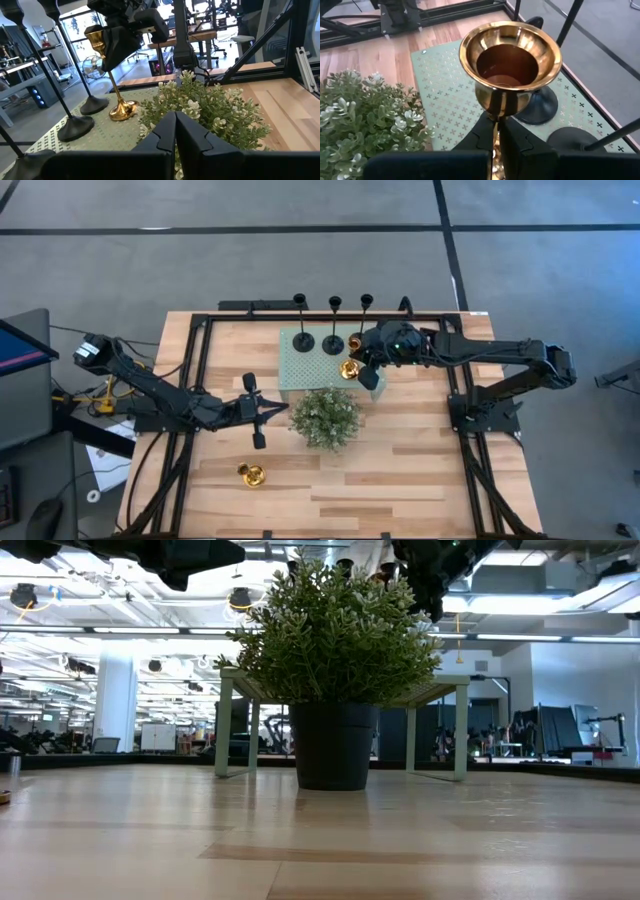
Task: Pick & Place candle stick holders
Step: Put the right gold candle holder on the shelf, then put the gold candle holder on the shelf
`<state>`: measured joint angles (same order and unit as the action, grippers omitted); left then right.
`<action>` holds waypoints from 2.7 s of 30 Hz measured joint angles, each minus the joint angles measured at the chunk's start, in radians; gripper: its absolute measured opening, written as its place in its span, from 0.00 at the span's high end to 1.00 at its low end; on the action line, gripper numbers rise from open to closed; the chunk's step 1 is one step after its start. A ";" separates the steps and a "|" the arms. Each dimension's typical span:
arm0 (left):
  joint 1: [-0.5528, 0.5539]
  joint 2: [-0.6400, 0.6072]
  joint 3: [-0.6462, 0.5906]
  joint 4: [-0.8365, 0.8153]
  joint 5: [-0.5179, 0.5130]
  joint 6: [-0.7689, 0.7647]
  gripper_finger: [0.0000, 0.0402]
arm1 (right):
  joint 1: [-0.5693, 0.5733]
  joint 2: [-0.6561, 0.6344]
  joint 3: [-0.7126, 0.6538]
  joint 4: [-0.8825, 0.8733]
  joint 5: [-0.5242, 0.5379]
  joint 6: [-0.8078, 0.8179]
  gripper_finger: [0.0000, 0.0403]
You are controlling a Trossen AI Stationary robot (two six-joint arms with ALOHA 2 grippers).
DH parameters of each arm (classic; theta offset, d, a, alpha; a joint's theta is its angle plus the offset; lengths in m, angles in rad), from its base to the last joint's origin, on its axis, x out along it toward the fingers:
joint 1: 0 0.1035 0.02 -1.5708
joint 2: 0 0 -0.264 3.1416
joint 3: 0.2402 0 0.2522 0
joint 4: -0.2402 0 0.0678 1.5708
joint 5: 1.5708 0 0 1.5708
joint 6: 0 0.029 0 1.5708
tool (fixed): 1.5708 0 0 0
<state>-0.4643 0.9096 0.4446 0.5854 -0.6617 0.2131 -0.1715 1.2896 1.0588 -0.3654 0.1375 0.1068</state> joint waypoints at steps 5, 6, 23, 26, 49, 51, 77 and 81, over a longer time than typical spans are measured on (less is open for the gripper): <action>0.000 0.000 0.000 0.000 0.000 0.000 0.97 | 0.000 0.000 0.000 0.000 0.000 0.000 0.99; 0.000 0.000 0.000 0.000 0.000 0.000 0.97 | 0.000 0.000 0.000 0.000 0.001 0.000 0.99; 0.000 0.000 0.000 0.000 0.000 0.000 0.97 | 0.000 0.000 0.000 0.001 -0.005 -0.035 0.80; 0.000 0.000 0.000 0.000 0.000 0.000 0.97 | 0.000 -0.004 0.029 -0.060 -0.005 -0.038 0.76; -0.043 -0.025 0.000 0.000 0.002 0.000 0.97 | 0.207 -0.271 0.133 -0.468 0.048 0.030 0.98; -0.073 -0.049 0.000 -0.001 0.007 0.000 0.97 | 0.242 -0.284 0.086 -0.418 0.078 0.059 0.98; -0.616 -0.319 0.001 -0.397 -0.103 -0.143 0.99 | 0.500 -0.126 -0.162 0.129 0.134 0.183 1.00; -0.716 -0.347 0.001 -0.512 -0.304 -0.187 0.99 | 0.500 -0.099 -0.162 0.143 0.134 0.183 1.00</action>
<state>-1.1801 0.5622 0.4458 0.0731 -0.9654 0.0257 0.3283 1.1909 0.8970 -0.2219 0.2714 0.2901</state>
